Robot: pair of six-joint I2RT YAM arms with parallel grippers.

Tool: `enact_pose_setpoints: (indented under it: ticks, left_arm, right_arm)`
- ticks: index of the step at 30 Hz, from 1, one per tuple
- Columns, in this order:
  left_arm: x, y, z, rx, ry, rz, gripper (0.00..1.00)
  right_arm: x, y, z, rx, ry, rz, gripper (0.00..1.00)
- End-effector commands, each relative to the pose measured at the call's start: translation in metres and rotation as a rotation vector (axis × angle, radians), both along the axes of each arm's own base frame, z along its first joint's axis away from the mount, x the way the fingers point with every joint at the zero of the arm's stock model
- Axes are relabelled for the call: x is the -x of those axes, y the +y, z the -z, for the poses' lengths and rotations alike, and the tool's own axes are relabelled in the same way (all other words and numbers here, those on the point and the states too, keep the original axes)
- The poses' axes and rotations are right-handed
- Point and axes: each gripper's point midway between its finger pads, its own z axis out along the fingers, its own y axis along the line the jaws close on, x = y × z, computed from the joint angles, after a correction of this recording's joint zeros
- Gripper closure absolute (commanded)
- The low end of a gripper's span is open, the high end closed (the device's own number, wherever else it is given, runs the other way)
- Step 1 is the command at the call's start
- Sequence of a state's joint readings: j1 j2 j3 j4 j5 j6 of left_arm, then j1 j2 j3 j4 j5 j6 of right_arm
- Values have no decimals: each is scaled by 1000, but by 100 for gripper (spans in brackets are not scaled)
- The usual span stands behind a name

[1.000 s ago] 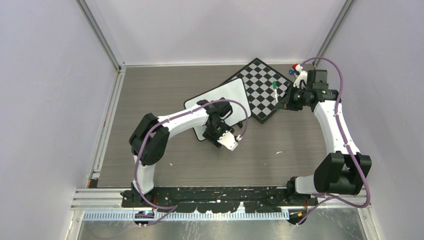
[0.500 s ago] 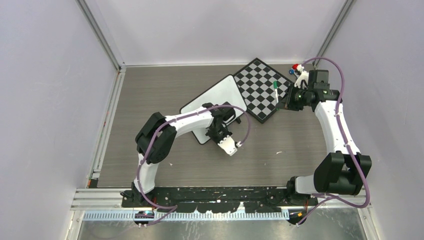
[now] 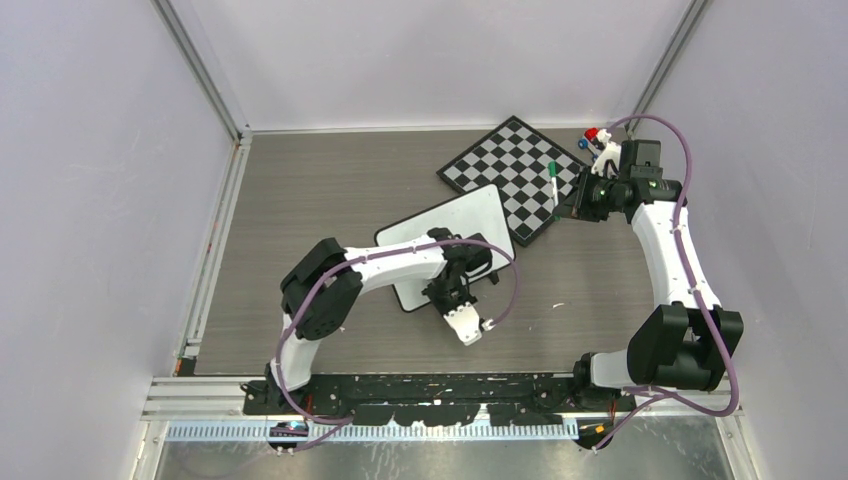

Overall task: Write a sentence on the whiteboard
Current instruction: Pick up the whiteboard marker at the center of the board.

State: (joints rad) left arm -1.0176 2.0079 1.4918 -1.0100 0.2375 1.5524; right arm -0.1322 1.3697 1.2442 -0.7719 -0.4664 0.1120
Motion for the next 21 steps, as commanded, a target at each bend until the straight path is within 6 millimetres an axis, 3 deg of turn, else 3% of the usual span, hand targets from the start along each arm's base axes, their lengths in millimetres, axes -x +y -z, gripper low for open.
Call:
enact_pose_setpoints:
  ticks: [1, 5, 8, 10, 11, 13, 17, 21]
  left_arm:
    - [18, -13, -23, 45, 33, 44, 94]
    - [15, -20, -19, 27, 27, 31, 88]
    - [9, -25, -19, 28, -2, 2, 61]
    - [8, -31, -29, 48, -18, -64, 51]
    - [10, -34, -36, 60, -11, -97, 46]
    - [16, -40, -55, 101, 11, -165, 25]
    - [31, -52, -103, 216, 92, -352, 16]
    - [24, -54, -160, 370, 160, -632, 7]
  right_arm:
    - [0, 2, -15, -7, -60, -11, 100]
    - [3, 2, -18, -5, -58, -18, 100]
    - [6, 2, -20, 4, -62, -29, 100]
    - [9, 3, -25, 11, -71, -50, 100]
    - [9, 4, -28, 12, -78, -60, 100]
    - [10, 7, -34, 5, -95, -84, 100]
    - [10, 17, -51, -36, -145, -133, 100]
    - [9, 29, -77, -100, -218, -172, 100]
